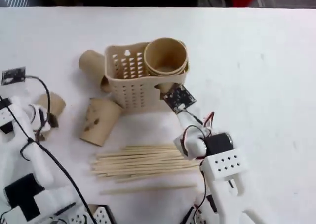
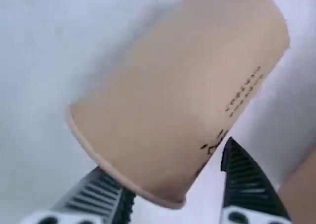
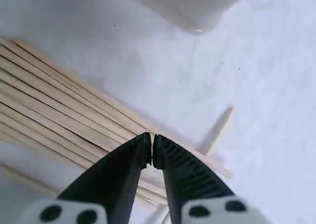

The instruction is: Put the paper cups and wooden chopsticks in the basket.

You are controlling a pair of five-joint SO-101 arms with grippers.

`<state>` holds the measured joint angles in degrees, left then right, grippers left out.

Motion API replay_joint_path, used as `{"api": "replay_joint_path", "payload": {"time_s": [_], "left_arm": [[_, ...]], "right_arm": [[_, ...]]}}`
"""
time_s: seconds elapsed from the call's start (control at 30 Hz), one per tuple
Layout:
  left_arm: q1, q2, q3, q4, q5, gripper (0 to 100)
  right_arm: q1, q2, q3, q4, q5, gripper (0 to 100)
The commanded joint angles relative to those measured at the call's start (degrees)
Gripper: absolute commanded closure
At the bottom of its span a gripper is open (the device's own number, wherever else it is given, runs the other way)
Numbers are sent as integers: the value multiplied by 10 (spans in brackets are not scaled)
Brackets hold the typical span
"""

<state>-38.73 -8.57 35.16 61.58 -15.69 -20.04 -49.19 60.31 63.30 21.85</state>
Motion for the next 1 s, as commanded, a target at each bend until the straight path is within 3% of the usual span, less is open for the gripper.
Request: {"api": "replay_joint_path", "payload": {"time_s": [0.0,0.13,0.37,0.67,0.8,0.97], "left_arm": [[49,0,-9,-15,33,746],[76,3,-32,-16,38,774],[77,0,-58,-50,34,975],[75,0,-121,-60,34,978],[79,0,-219,18,33,978],[110,0,-453,200,-22,980]], "right_arm": [[5,-14,6,-25,4,981],[6,-14,19,-32,4,981],[3,-14,43,-58,4,981],[2,-14,47,-60,4,981],[5,-14,47,-64,4,981],[7,-15,47,-64,-11,981]]}}
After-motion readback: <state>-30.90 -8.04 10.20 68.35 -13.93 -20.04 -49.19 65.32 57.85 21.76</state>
